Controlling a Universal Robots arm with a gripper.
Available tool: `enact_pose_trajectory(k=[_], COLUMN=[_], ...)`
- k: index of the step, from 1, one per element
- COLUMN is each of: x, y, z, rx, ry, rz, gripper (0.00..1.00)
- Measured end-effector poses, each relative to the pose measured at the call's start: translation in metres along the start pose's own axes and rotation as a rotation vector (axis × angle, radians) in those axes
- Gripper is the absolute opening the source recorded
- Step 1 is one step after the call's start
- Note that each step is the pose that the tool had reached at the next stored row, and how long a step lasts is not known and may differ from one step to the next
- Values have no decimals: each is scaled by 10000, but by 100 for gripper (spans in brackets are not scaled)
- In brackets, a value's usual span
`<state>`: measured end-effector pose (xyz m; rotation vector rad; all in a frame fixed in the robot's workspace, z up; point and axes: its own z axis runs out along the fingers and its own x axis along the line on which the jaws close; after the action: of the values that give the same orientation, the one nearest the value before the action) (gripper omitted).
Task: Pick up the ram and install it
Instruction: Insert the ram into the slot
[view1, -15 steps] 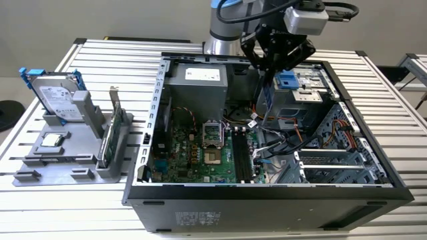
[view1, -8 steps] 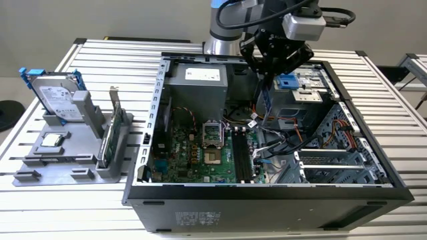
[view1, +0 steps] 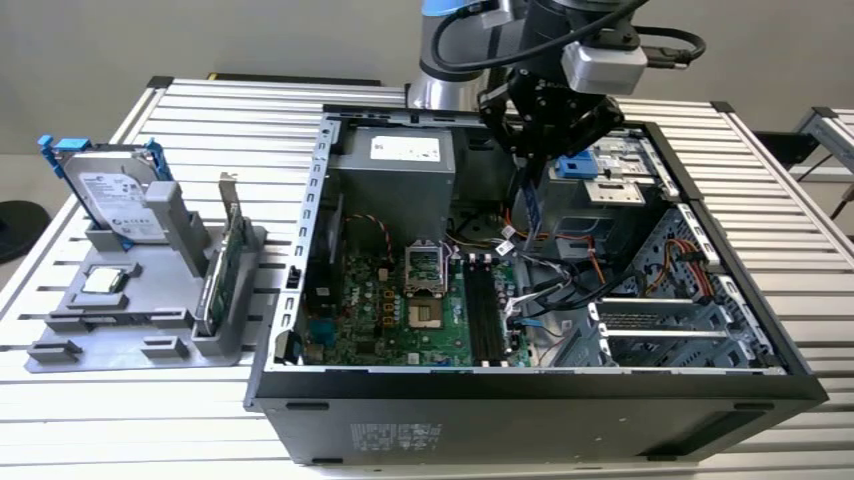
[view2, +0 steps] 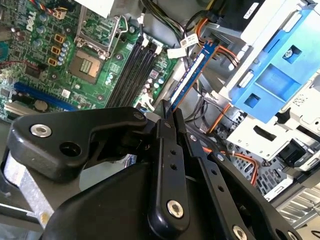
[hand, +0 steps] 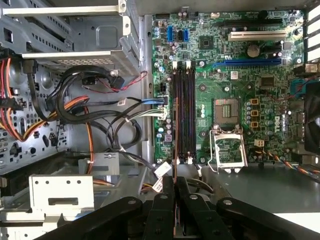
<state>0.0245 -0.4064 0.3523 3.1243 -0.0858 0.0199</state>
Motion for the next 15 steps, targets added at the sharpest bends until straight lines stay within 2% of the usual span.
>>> enact_pose_trajectory(k=[7, 15], x=[1, 1], y=[23, 27], z=[40, 49], rx=[-3, -5], ry=[0, 0], rz=[-3, -4], gripper=[0, 0])
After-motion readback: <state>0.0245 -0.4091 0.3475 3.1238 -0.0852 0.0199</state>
